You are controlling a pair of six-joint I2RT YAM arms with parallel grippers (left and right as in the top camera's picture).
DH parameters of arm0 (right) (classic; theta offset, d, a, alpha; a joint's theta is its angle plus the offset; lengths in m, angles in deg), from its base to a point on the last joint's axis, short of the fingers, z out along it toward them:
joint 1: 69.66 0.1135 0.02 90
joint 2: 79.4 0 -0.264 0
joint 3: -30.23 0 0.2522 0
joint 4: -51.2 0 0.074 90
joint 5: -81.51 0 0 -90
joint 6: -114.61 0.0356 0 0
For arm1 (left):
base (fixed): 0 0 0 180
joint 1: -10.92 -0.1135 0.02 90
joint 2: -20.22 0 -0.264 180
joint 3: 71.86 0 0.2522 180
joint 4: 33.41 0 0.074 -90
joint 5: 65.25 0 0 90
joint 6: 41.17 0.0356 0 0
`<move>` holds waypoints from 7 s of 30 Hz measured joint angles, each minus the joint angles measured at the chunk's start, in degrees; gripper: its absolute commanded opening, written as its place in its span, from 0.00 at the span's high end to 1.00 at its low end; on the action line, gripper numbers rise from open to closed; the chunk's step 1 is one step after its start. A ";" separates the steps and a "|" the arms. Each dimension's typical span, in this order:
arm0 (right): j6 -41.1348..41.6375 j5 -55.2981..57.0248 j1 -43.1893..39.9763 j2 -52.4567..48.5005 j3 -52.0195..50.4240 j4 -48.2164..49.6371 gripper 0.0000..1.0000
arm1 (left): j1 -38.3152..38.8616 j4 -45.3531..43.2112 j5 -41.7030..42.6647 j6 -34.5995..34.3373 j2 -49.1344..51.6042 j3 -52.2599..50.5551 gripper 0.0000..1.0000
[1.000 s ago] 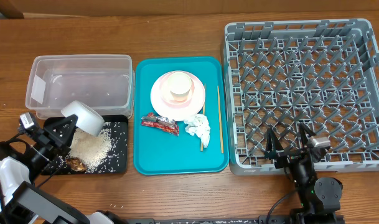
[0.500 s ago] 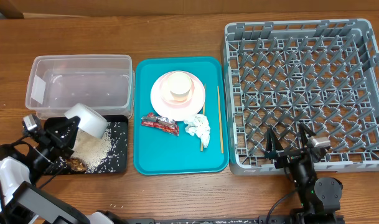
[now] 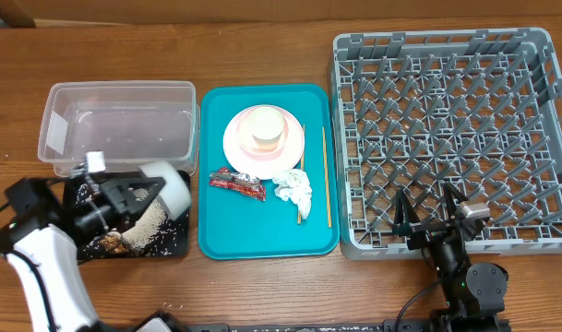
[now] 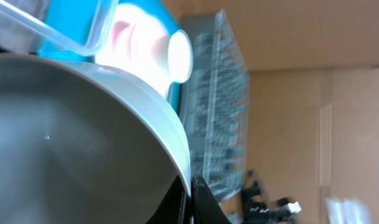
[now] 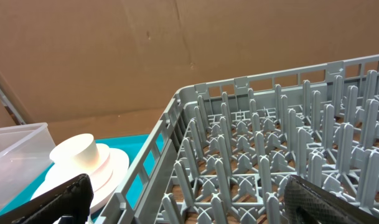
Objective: Sort waste into correct bins and load items into the dishwasher
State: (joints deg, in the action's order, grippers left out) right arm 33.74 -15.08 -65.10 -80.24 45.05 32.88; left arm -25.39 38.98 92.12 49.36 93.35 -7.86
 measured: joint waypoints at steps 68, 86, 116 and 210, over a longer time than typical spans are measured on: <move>0.02 0.02 0.00 0.00 0.00 0.02 0.00 | 55.93 -7.63 -77.24 -60.87 10.51 12.87 0.46; 0.02 0.00 -0.02 0.00 0.00 0.02 0.00 | 55.93 -26.45 -70.99 -66.62 10.60 1.01 0.47; 0.04 0.02 -0.02 0.00 0.00 0.02 0.00 | 55.93 -34.03 -68.35 -66.66 19.80 -0.50 0.68; 0.04 0.04 0.00 0.00 0.00 0.00 0.00 | 48.39 -16.31 -52.00 -34.77 3.52 18.71 0.36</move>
State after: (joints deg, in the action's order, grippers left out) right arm 33.78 -15.03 -65.10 -80.24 45.05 32.88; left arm 23.00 22.68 40.13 14.59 96.86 10.85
